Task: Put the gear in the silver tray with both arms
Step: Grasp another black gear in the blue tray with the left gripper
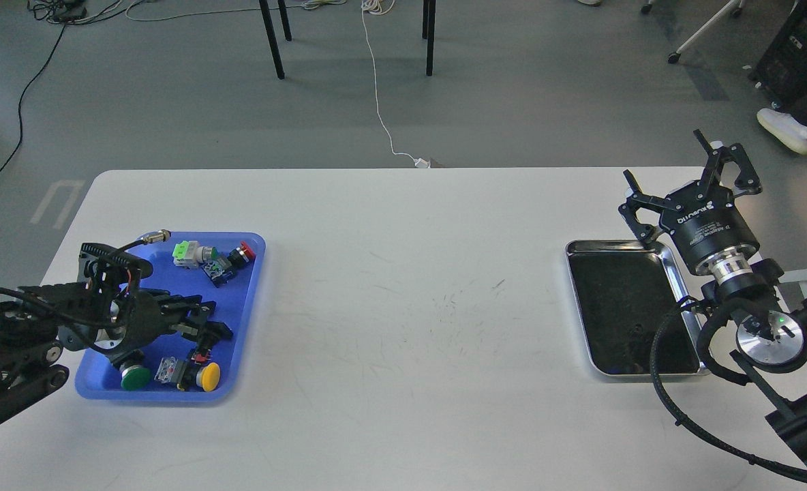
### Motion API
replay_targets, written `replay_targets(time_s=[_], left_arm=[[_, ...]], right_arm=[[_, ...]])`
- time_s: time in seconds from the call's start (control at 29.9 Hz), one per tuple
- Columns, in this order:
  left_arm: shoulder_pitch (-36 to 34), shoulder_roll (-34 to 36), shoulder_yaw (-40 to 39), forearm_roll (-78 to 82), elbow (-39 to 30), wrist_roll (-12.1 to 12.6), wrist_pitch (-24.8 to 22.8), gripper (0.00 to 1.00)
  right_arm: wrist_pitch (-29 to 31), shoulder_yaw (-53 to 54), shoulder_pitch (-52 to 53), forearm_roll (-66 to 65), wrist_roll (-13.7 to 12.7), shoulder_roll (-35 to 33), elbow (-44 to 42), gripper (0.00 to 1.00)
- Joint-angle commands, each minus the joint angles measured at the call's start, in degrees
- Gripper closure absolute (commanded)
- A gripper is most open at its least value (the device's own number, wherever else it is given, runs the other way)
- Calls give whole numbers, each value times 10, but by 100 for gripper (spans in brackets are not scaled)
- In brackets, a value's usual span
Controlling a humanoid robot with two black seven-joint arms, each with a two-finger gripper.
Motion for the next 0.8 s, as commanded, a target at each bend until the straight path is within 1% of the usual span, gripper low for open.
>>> replay_targets(time_s=[0.0,0.23,0.57,0.7,0.77], left_arm=[[-7,2,-2,0,-2,0,0,85],[-35,18,-9,-2,-11,0,0,85],[-90,49,-10,-55,-53,1,-2,85],[-117,38,-10,-55,-84,7,-10,85],[-133,14,-9,-55,-107,8,-24,85]], right_arm=[[0,0,0,0,0,-1,0,1],[-2,2,1,0,0,-2,0,1],[-3,2,2,0,0,-4,1,1],[-4,2,2,0,0,-6,9,1],[-2,0,1,0,0,-24,21,1]])
